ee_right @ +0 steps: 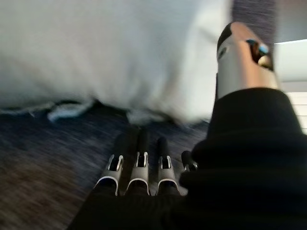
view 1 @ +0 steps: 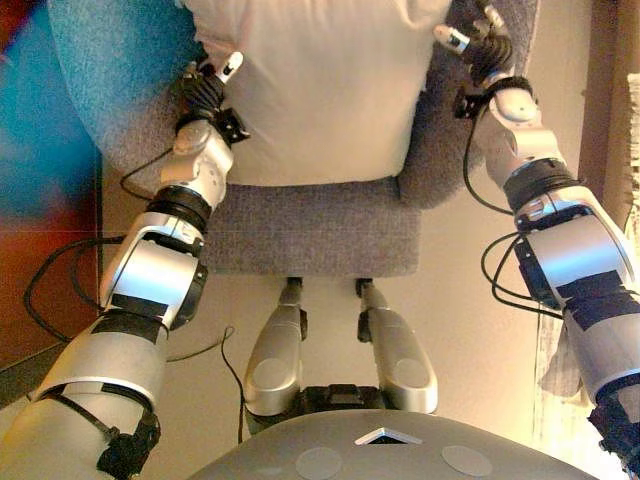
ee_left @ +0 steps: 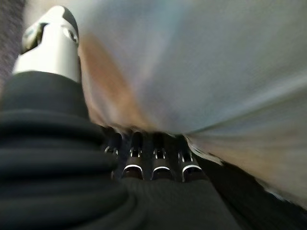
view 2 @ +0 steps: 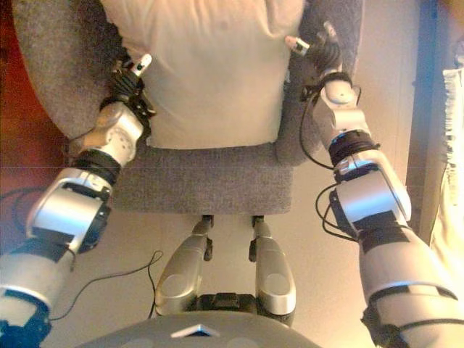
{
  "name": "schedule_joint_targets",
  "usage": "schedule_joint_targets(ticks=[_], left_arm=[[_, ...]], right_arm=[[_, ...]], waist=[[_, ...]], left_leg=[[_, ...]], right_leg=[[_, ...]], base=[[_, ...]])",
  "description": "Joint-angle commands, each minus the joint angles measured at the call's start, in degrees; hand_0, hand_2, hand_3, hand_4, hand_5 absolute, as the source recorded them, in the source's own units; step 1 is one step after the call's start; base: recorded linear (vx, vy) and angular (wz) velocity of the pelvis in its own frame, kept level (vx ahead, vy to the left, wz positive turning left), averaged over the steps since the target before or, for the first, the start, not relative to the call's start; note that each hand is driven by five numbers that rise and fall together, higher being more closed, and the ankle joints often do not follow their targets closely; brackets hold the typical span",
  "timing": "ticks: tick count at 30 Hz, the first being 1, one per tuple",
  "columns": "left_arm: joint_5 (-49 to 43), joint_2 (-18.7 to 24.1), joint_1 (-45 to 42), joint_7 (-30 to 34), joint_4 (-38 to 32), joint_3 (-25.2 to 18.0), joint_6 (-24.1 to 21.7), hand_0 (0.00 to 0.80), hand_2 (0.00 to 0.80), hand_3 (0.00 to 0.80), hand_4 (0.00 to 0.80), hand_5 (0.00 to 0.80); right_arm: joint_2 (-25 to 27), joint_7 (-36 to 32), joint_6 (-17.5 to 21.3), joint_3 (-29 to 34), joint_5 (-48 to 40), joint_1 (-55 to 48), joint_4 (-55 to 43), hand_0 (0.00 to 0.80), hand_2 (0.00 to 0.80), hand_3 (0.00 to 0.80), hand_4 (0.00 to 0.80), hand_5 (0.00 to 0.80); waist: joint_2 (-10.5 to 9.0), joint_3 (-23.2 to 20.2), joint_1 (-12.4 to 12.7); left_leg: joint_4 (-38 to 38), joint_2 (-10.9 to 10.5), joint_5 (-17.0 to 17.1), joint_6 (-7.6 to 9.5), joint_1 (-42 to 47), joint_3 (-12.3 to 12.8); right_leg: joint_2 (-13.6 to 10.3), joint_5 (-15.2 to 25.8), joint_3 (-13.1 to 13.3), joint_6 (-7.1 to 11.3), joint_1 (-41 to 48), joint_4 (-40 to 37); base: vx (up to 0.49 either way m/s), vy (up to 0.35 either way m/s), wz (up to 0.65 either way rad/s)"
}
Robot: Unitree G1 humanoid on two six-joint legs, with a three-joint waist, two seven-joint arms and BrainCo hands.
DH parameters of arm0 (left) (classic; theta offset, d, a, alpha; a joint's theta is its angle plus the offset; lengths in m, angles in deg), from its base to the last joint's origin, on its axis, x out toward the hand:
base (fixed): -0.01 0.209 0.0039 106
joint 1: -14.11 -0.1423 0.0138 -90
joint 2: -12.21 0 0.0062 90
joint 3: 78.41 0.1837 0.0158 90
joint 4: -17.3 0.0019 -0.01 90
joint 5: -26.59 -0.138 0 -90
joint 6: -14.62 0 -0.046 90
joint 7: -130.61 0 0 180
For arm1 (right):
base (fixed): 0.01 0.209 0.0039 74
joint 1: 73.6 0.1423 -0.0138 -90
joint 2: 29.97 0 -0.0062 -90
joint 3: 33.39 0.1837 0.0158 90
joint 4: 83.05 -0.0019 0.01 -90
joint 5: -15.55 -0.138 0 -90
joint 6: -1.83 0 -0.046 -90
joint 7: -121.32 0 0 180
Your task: Pick up the cushion and take it to the sofa
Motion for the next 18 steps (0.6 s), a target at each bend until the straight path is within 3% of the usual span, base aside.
schedule_joint_targets(ticks=[1, 6, 9, 12, 15, 18], left_arm=[[-1.0, 3.8, 0.5, 1.0, -7.4, -0.2, -3.4, 0.0, 0.0, 0.0, 0.0, 0.0], [-5.5, 5.1, -16.9, 1.2, -20.7, -8.3, -5.2, 0.0, 0.0, 0.0, 0.0, 0.0], [-10.7, 3.1, -35.6, 1.2, -33.2, -14.5, -4.7, 0.0, 0.0, 0.0, 0.0, 0.0], [-14.7, 0.2, -51.5, 6.0, -40.1, -18.4, -0.2, 0.0, 0.0, 0.0, 0.0, 0.0], [-18.6, -1.6, -61.7, 11.7, -41.7, -20.0, 5.5, 0.0, 0.0, 0.0, 0.0, 0.0], [-21.2, -2.4, -70.0, 17.5, -41.3, -18.4, 11.6, 0.0, 0.0, 0.0, 0.0, 0.0]], right_arm=[[6.4, 4.6, 5.4, 2.2, 2.8, -2.4, -11.6, 0.0, 0.0, 0.0, 0.0, 0.0], [8.4, 9.6, 5.6, 10.7, 10.8, -19.0, -27.9, 0.0, 0.0, 0.0, 0.0, 0.0], [6.2, 12.5, 4.5, 18.9, 18.1, -36.6, -38.7, 0.0, 0.0, 0.0, 0.0, 0.0], [2.9, 11.0, 3.3, 25.0, 19.4, -51.7, -44.1, 0.0, 0.0, 0.0, 0.0, 0.0], [-0.4, 9.7, -0.4, 28.4, 18.1, -60.9, -44.6, 0.0, 0.0, 0.0, 0.0, 0.0], [-3.6, 8.2, -3.8, 27.5, 20.6, -68.6, -42.1, 0.0, 0.0, 0.0, 0.0, 0.0]], waist=[[0.82, -1.6, -0.9], [1.18, -2.9, -0.4], [1.2, -4.7, -0.1], [0.89, -7.2, 0.4], [0.56, -9.8, 1.0], [0.08, -12.7, 1.5]], left_leg=[[5.3, -0.9, -9.9, -1.16, 0.2, 3.7], [5.1, -1.6, -11.2, -0.38, 2.5, 3.0], [5.0, -2.0, -12.0, 0.15, 5.2, 2.4], [4.9, -1.8, -12.1, 0.53, 7.7, 2.4], [5.0, -1.4, -12.1, 0.75, 10.2, 2.7], [4.9, -1.0, -12.5, 0.89, 13.2, 3.1]], right_leg=[[-1.4, -10.6, 0.4, 3.47, -1.9, 6.8], [-1.3, -11.5, 0.2, 3.15, 0.9, 5.9], [-1.2, -11.8, -0.4, 2.81, 4.6, 4.3], [-1.2, -11.7, -1.3, 2.61, 7.9, 3.3], [-1.0, -11.7, -2.3, 2.44, 10.8, 3.0], [-0.5, -11.8, -2.9, 2.25, 14.2, 2.5]], base=[[0.01, -0.013, -0.08], [0.037, -0.021, -0.11], [0.067, -0.031, 0.01], [0.087, -0.063, 0.09], [0.095, -0.065, 0.09], [0.114, -0.051, 0.04]])
